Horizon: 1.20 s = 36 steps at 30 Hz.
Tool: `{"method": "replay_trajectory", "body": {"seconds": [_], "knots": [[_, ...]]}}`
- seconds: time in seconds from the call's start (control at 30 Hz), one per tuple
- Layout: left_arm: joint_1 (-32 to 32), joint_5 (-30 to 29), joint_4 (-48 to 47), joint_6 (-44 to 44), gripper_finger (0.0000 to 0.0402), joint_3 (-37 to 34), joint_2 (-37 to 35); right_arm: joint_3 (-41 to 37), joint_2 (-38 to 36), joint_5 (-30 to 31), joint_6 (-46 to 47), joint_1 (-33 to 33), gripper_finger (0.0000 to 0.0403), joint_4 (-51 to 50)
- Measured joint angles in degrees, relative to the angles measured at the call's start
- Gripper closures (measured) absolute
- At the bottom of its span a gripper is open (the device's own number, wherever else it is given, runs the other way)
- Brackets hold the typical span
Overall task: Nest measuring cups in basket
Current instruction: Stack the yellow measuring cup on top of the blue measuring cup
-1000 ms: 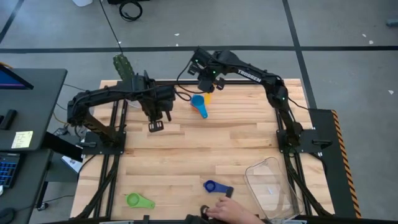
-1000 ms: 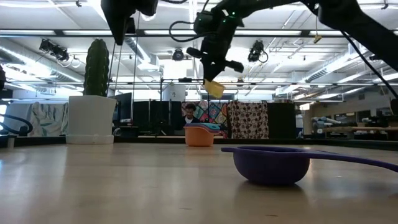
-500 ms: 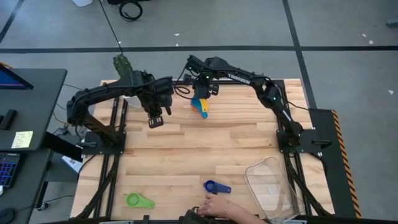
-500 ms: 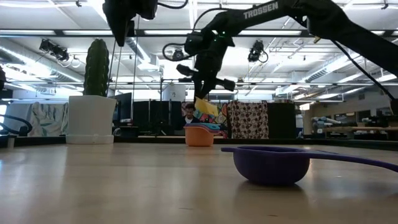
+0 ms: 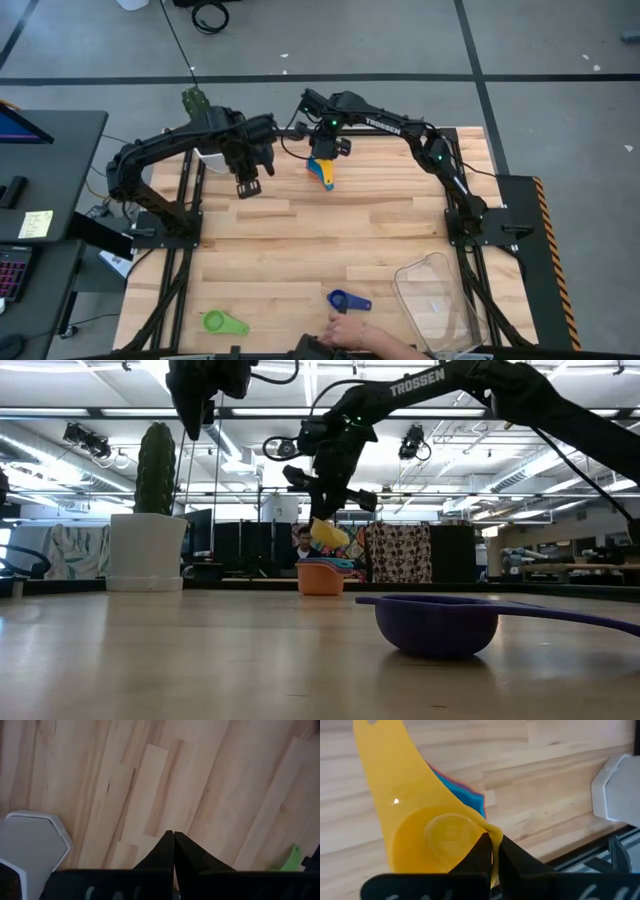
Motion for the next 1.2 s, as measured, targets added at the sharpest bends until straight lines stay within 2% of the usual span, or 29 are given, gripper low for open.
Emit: {"method": "replay_trajectory", "body": {"seconds": [0.4, 0.53, 1.1, 1.2], "knots": [[0.61, 0.02, 0.02, 0.07, 0.0397, 0.00, 0.00, 0.00, 0.00, -2.92, 0.65, -0.02, 0.0389, -0.72], [0.60, 0.02, 0.02, 0.09, 0.0397, 0.00, 0.00, 0.00, 0.00, -4.27, 0.94, -0.08, 0.0375, -0.61], [0.60, 0.02, 0.09, 0.15, 0.0397, 0.00, 0.07, -4.92, -0.07, -2.72, 2.69, -1.42, 0.0377, 4.63], [0.60, 0.02, 0.07, 0.15, 0.0397, 0.00, 0.07, -4.92, -0.07, -2.88, 5.63, -1.77, 0.0377, 6.08]]}}
